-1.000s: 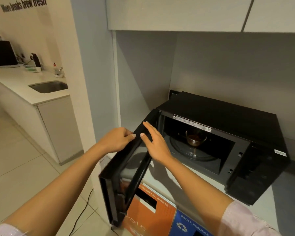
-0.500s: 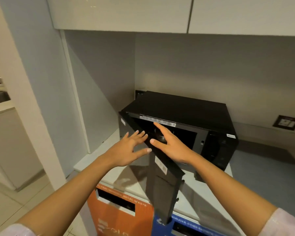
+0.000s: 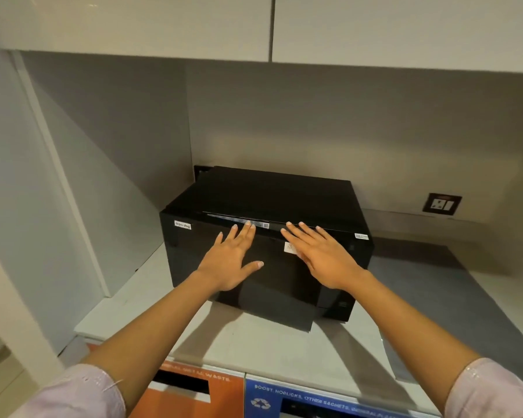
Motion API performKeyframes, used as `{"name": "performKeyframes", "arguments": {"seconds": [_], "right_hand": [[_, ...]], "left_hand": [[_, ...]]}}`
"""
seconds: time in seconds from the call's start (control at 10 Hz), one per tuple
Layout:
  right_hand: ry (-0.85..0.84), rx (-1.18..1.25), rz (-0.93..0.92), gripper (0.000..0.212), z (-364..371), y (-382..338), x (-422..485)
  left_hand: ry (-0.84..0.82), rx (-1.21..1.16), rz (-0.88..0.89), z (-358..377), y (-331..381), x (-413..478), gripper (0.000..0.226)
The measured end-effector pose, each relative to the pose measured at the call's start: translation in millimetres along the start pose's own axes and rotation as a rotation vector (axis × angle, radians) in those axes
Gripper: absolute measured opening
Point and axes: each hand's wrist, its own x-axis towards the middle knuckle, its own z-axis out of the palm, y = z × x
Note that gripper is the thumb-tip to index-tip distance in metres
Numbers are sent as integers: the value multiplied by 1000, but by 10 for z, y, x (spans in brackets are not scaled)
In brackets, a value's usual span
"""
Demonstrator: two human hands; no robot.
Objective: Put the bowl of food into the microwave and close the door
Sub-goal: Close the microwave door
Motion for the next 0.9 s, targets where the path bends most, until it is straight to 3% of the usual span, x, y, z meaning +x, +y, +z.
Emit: {"name": "performKeyframes", "arguments": {"seconds": [0.4,0.7,0.9], "right_hand": [[103,-187,128,80,277,43,85],[0,-258,235,82,267,1,199],[-35,-190,250,77,84,-61,95]], "left_hand": [[49,60,10,217,-107,189,86],[45,64,11,220,-149,275,85],[129,86,3,134,53,132,80]]}}
